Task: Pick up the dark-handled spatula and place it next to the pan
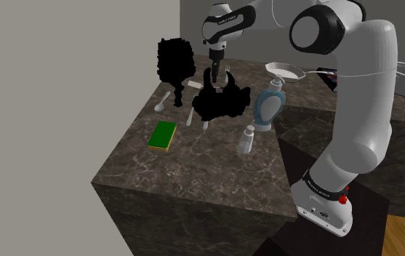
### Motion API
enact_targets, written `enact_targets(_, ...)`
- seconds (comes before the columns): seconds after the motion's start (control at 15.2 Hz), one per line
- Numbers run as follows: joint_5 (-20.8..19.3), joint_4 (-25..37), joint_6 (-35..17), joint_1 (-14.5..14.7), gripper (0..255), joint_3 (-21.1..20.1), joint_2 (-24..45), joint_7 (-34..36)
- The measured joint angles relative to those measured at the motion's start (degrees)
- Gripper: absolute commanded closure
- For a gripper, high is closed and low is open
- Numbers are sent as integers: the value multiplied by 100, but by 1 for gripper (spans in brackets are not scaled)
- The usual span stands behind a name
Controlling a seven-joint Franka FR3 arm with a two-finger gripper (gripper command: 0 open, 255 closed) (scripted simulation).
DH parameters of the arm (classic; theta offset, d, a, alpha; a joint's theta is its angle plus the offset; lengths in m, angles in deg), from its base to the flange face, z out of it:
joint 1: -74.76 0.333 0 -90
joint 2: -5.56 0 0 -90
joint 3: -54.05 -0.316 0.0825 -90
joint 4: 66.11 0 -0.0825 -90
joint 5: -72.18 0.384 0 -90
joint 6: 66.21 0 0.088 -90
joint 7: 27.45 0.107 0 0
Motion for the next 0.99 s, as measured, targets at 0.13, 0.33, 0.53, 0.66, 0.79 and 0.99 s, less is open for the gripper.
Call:
enact_targets(0.13,5,-13,-103,-4,0,-12,96,-23)
enact_targets(0.33,21,-134,-310,-13,0,-20,186,-41)
enact_targets(0.53,30,-229,-450,-19,0,-24,228,-52)
enact_targets(0.66,33,-231,-467,-22,0,-25,242,-55)
enact_targets(0.79,34,-231,-472,-23,0,-25,246,-56)
enact_targets(0.99,34,-232,-472,-23,255,-26,246,-56)
